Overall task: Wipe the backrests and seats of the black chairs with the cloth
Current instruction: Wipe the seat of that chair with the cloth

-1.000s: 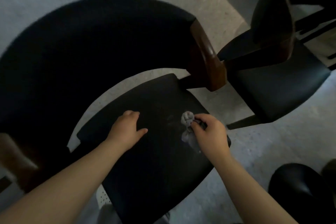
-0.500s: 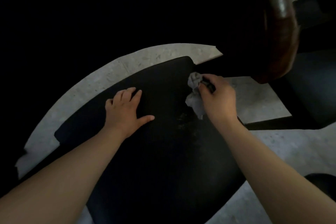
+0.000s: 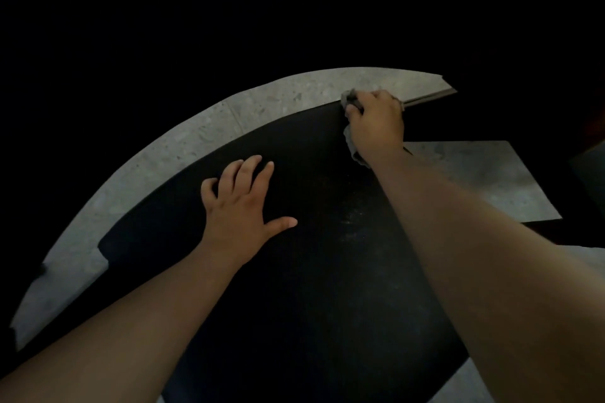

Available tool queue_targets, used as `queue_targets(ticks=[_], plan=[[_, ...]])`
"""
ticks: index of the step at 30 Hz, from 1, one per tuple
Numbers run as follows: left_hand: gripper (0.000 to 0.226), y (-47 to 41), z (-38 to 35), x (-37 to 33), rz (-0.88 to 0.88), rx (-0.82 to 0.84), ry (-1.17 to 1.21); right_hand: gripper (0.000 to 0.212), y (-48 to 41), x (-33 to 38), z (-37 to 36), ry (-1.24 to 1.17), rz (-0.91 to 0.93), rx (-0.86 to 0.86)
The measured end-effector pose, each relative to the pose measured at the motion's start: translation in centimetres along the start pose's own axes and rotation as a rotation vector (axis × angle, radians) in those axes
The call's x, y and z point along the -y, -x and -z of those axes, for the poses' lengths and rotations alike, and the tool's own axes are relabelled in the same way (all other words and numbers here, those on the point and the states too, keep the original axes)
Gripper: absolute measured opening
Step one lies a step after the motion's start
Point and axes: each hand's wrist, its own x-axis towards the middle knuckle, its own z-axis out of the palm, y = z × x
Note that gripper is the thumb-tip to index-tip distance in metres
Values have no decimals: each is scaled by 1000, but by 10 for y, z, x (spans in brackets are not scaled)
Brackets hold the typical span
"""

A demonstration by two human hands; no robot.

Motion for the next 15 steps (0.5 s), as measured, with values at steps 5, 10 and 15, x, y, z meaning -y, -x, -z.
queue_targets(ticks=[5, 10, 15], plan=[[99, 1, -1, 0, -11, -15, 9, 28, 13, -14, -3, -100, 114, 4], [98, 0, -4, -1, -5, -4, -16, 19, 88, -31, 14, -227, 313, 203], [99, 3, -16, 4, -32, -79, -46, 21, 61, -24, 28, -194, 287, -6]])
